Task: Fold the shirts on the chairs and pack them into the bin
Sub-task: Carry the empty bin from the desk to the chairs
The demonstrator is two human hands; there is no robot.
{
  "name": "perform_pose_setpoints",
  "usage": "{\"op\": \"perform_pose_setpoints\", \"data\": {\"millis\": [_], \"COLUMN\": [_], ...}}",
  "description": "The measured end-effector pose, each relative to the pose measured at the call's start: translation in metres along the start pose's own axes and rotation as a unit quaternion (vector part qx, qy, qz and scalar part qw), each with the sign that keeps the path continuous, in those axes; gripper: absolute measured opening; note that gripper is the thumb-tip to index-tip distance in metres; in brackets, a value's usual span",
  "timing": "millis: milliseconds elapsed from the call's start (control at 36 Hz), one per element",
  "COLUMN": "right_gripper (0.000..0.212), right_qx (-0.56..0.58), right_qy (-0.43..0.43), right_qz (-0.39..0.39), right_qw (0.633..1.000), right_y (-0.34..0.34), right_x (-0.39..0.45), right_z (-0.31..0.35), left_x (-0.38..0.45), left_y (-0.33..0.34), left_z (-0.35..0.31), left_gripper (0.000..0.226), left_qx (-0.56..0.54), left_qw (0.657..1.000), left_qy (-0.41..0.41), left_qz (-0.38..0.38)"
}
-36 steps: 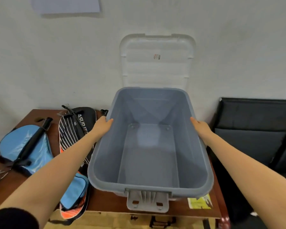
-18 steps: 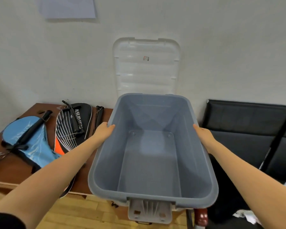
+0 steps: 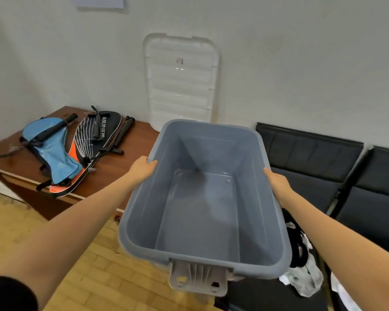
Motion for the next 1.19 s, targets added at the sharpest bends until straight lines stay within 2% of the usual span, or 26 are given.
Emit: {"op": "perform_pose_setpoints", "data": {"millis": [194,333,528,694,833,944,1083,1194], "right_gripper": [0.033,0.054,0.040,0.049,0.043,0.042,0.039,0.043], "right_qx": [0.007,0.039,0.021,-0.024,-0.043,-0.063,-0.076,-0.102], "right_qy": [0.005,0.032,0.025,0.020,0.013,0.020,0.036,0.073], "right_qz": [0.046,0.098,0.128,0.154,0.190,0.229,0.280,0.348], "right_qw": [0.999,0.994,0.991,0.988,0.981,0.971,0.956,0.929], "right_y": [-0.046,-0.073,-0.080,-0.081,-0.072,-0.072,-0.089,-0.105], "right_x": [-0.025,-0.032,-0.084,-0.111,-0.126,-0.119,-0.096,-0.072], "right_z": [-0.034,-0.069,-0.108,-0.137,-0.153,-0.166,-0.188,-0.205], "left_x": [-0.073,-0.130,-0.234,-0.332,-0.403,-0.446,-0.491,-0.526], "left_y": [0.027,0.035,0.038,0.043,0.051,0.069,0.109,0.155], "left_z": [-0.012,-0.012,0.010,0.030,0.044,0.029,0.004,0.001], "left_gripper": [0.038,0.039,0.045,0.041,0.040,0.036,0.033,0.032], "left_qx": [-0.020,-0.013,-0.014,-0.043,-0.084,-0.099,-0.069,-0.069], "left_qw": [0.999,0.999,0.994,0.985,0.970,0.957,0.937,0.911], "left_qy": [-0.019,-0.031,-0.083,-0.120,-0.158,-0.191,-0.254,-0.305], "left_qz": [-0.019,-0.030,-0.072,-0.113,-0.162,-0.193,-0.228,-0.267]}}
Point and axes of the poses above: each hand's wrist, its own x-axis towards the middle knuckle, its own y-axis out of the palm, z = x × y, the point moved 5 cm from there along x, towards the middle knuckle, and after that the axes turned 7 degrees about y, right-handed, at the moved point
